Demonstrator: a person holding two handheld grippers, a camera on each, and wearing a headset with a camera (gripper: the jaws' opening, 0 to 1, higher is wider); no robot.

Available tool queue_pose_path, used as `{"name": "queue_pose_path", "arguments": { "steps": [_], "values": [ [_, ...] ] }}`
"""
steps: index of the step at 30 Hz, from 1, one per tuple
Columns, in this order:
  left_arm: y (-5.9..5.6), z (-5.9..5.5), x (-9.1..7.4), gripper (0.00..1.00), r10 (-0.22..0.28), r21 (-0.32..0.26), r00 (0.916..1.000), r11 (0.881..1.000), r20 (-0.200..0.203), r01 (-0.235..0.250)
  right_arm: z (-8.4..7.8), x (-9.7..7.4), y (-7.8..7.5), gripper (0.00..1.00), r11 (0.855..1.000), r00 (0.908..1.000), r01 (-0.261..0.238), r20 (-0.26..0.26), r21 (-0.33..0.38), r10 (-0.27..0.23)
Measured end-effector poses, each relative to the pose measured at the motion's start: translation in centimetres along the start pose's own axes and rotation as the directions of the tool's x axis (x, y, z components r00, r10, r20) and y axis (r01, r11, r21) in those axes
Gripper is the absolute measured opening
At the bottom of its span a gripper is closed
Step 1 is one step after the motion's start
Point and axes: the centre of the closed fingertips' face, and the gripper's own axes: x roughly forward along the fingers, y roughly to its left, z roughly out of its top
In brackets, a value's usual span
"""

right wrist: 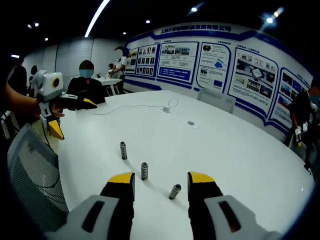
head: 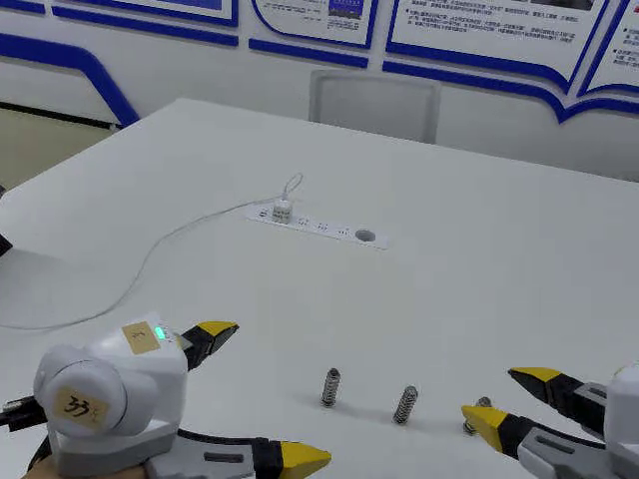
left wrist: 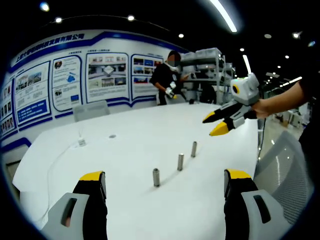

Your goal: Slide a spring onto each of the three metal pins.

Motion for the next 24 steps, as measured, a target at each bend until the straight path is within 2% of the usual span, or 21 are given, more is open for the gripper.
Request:
{"name": "queue_pose_path", "arguments": {
  "steps": [4,8,10,13,15,22,24],
  "values": [
    [-0.1,0.2,0.0,1.00,0.006,-0.003,1.0000,1.000,0.007,-0.006,-1.0,-1.7,-1.3,0.46,0.996,0.9974,0.061,0.033,0.069,-0.064],
    [-0.4,0.1,0.0,1.00,0.006,-0.007,0.9999,1.000,0.010,-0.006,-2.8,-2.9,-1.9,0.51,0.991,0.9943,0.103,0.021,0.087,-0.105],
    [-0.5,-0.2,-0.2,1.00,0.014,0.008,0.9999,1.000,-0.004,-0.014,-3.5,-3.5,-2.1,0.54,0.990,0.9926,0.119,0.015,0.078,-0.121],
    [-0.3,-0.5,-0.5,1.00,0.019,0.009,0.9998,1.000,-0.007,-0.019,-3.5,-4.3,-2.6,0.65,0.982,0.9844,0.157,0.064,0.103,-0.164],
    [-0.1,-0.3,-0.9,1.00,0.029,0.003,0.9996,1.000,0.007,-0.029,-3.6,-4.9,-2.6,0.74,0.979,0.9800,0.173,0.080,0.109,-0.182],
    [0.2,0.7,-1.2,1.00,0.061,-0.014,0.9951,0.998,0.078,-0.060,-3.4,-5.6,-1.8,0.86,0.977,0.9714,0.166,0.148,0.136,-0.185],
    [0.1,0.6,-1.2,1.00,0.063,-0.022,0.9949,0.998,0.079,-0.061,-3.1,-5.8,-1.8,0.90,0.973,0.9633,0.183,0.172,0.141,-0.206]
  ]
}}
